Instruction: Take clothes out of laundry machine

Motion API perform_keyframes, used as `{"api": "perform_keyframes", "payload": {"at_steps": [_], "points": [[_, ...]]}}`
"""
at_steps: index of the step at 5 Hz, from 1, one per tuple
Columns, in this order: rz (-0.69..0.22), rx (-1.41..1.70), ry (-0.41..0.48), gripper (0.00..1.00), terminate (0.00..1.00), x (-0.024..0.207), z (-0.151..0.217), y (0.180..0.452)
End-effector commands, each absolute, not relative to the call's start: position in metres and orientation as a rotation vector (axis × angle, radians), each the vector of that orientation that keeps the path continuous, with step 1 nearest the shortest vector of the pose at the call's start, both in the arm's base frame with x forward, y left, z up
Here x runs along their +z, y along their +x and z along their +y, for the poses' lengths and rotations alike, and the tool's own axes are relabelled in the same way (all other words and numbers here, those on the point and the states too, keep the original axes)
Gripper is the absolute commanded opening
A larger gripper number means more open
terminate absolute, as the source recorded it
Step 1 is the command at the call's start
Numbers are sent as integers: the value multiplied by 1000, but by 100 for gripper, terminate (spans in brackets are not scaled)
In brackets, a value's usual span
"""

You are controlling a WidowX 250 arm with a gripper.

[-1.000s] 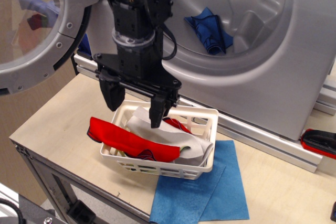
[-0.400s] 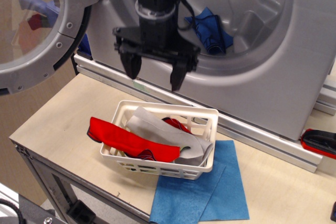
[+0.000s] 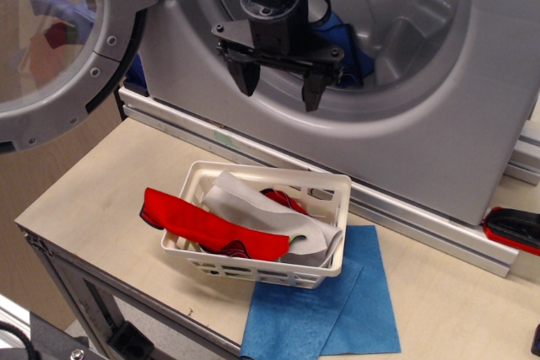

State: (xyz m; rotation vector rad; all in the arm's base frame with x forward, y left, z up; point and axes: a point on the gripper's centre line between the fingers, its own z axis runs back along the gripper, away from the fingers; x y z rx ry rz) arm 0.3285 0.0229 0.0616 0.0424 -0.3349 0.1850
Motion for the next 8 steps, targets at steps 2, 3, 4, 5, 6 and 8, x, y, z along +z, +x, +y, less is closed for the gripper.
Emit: {"api": "perform_keyframes", "payload": {"at_steps": [2,3,4,5,6,8], "points": [[-579,193,30,100,0,81,23,392],[-601,160,17,100,0,88,16,409],[-598,140,-18,100,0,80,6,421],[-584,127,-48,100,0,75,-2,430],[-555,140,-76,100,0,57,0,432],[-510,152,-64,0,0,48,4,434]]}}
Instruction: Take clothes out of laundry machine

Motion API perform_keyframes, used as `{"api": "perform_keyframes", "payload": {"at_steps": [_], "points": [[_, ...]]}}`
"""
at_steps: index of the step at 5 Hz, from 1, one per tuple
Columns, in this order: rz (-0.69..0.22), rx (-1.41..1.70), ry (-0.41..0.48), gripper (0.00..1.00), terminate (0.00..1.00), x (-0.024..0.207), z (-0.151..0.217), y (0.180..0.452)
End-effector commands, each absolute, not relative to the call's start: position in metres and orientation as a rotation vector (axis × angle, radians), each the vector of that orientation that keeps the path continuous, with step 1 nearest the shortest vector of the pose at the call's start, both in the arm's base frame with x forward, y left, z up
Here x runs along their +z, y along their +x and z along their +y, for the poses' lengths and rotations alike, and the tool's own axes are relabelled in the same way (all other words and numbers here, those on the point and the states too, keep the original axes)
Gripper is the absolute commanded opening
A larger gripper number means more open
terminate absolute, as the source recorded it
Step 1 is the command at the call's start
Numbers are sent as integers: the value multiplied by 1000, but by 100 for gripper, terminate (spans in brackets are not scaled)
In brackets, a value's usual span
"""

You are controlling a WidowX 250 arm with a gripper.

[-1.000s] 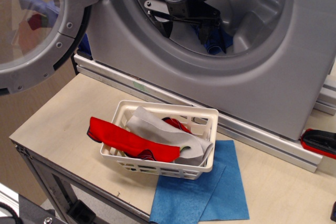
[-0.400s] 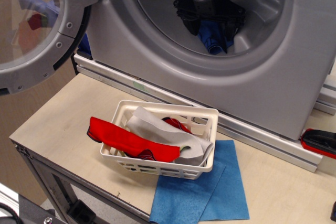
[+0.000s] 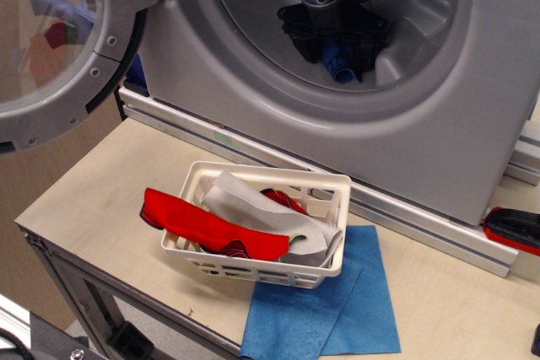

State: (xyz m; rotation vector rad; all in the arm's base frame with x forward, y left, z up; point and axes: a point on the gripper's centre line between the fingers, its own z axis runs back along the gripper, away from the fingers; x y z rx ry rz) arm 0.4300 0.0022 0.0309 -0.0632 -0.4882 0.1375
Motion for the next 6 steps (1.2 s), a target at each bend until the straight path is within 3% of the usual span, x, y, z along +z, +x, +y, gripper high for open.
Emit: {"api": "perform_keyframes", "payload": {"at_steps": [1,4,5,6], "points": [[-512,158,-34,0,0,46,2,431],[-468,174,73,0,0,74,-1,405],[-407,259,91,0,0,91,-7,382],[-275,310,125,0,0,116,-12,355]]}}
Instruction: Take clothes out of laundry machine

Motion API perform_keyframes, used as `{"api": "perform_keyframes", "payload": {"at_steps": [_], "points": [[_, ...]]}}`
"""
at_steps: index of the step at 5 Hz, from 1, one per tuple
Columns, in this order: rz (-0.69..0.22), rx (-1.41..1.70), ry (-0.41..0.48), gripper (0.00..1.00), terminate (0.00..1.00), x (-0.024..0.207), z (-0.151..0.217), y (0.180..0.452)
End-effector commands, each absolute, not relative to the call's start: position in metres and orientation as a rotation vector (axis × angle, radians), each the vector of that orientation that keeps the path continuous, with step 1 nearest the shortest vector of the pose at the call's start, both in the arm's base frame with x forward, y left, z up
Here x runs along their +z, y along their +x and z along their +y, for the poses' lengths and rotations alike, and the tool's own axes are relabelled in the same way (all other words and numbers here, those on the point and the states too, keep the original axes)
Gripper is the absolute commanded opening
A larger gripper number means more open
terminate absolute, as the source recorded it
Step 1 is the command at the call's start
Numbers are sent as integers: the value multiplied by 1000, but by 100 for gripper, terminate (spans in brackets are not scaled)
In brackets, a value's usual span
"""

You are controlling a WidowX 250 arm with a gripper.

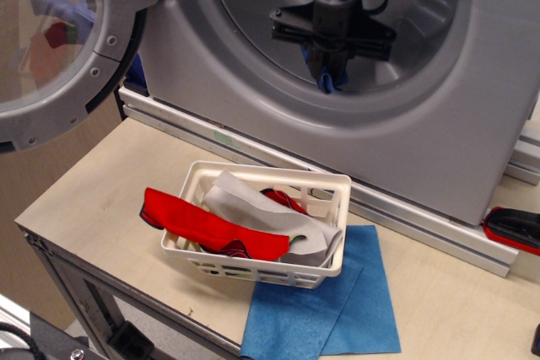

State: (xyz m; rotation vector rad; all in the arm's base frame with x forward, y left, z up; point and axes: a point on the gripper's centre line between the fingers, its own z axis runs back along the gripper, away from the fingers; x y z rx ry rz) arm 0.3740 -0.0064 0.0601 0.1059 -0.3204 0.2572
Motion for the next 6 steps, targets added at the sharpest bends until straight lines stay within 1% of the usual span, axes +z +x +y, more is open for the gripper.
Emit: {"api": "perform_keyframes", "payload": {"at_steps": [1,2,3,4,5,6], "points": [[-186,373,113,0,0,114,-16,325],[-125,450,74,0,0,97,-22,293],[-90,450,28,0,0,78,-19,279],[-70,456,-6,0,0,61,-16,273],[-94,464,19,0,0,40,-12,271],[-131,483,72,0,0,23,-8,266]]}}
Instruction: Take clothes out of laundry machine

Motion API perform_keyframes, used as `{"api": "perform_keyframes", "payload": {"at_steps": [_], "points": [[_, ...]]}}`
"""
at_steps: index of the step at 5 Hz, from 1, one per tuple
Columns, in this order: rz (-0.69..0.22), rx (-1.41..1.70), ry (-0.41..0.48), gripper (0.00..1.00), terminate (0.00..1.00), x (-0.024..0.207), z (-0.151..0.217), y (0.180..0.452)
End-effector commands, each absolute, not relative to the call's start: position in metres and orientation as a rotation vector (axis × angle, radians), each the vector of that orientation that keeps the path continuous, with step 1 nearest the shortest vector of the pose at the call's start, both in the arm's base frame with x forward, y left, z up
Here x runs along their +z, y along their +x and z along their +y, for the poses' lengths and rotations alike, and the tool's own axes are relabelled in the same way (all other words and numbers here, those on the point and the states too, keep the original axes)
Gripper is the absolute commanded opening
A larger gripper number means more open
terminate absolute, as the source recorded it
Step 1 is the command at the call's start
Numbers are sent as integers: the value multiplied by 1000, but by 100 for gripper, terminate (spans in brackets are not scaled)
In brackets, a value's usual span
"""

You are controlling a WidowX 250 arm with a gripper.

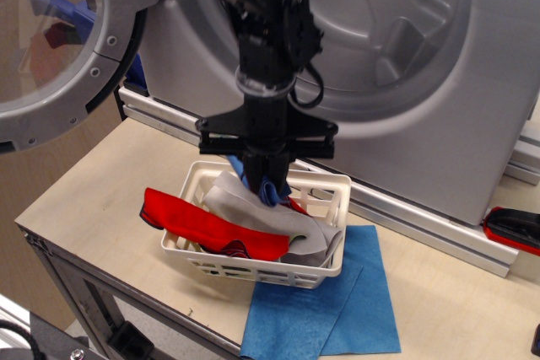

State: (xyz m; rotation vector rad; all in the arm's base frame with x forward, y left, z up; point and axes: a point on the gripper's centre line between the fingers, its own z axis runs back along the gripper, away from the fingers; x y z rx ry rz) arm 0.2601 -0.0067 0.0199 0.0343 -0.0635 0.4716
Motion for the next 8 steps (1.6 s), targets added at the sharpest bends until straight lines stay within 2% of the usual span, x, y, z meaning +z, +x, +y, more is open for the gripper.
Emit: {"api": "perform_keyframes", "payload": {"at_steps": [1,2,4,6,7,8], "points": [[-129,499,71,100,0,20,-9,265],[-76,479,54,100,0,25,-11,267],[-69,492,23,100,0,40,-9,270],[-92,490,22,100,0,71,10,276],[-141,455,11,100,0,87,18,277],[-141,455,11,100,0,87,18,277]]}}
